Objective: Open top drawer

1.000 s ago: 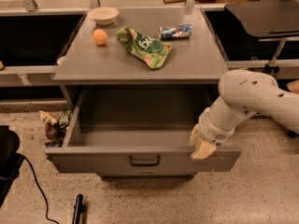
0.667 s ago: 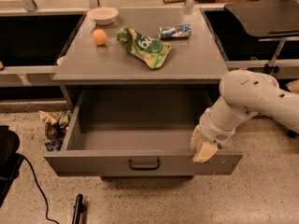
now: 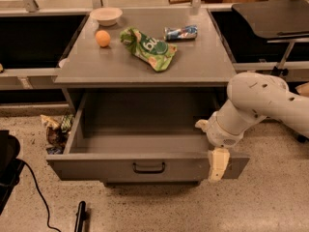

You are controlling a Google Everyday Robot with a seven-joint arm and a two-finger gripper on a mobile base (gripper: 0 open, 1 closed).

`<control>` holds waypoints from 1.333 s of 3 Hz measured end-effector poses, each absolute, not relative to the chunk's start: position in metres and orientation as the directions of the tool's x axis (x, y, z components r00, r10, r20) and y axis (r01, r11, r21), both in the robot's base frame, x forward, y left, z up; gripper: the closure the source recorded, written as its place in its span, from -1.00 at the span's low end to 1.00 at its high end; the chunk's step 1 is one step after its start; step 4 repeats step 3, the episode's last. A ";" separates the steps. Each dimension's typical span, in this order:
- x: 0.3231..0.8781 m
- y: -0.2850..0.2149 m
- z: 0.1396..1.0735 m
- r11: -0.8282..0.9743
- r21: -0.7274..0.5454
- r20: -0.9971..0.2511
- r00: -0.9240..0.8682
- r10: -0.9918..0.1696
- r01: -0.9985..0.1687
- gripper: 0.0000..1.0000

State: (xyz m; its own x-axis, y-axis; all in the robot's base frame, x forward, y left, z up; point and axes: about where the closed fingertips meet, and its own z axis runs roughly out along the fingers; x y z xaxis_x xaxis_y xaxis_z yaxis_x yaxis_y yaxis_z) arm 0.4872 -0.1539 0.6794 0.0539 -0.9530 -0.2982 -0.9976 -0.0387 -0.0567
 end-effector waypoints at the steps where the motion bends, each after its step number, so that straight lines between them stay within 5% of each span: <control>1: 0.487 -0.154 0.680 -0.039 -0.057 -0.298 0.054 -0.953 -0.998 -1.00; 4: 0.483 -0.169 0.738 -0.052 -0.137 -0.193 0.078 -0.978 -0.989 -1.00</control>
Offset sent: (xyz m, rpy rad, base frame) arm -0.0007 -0.0202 0.0638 -0.0892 -0.0771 0.0261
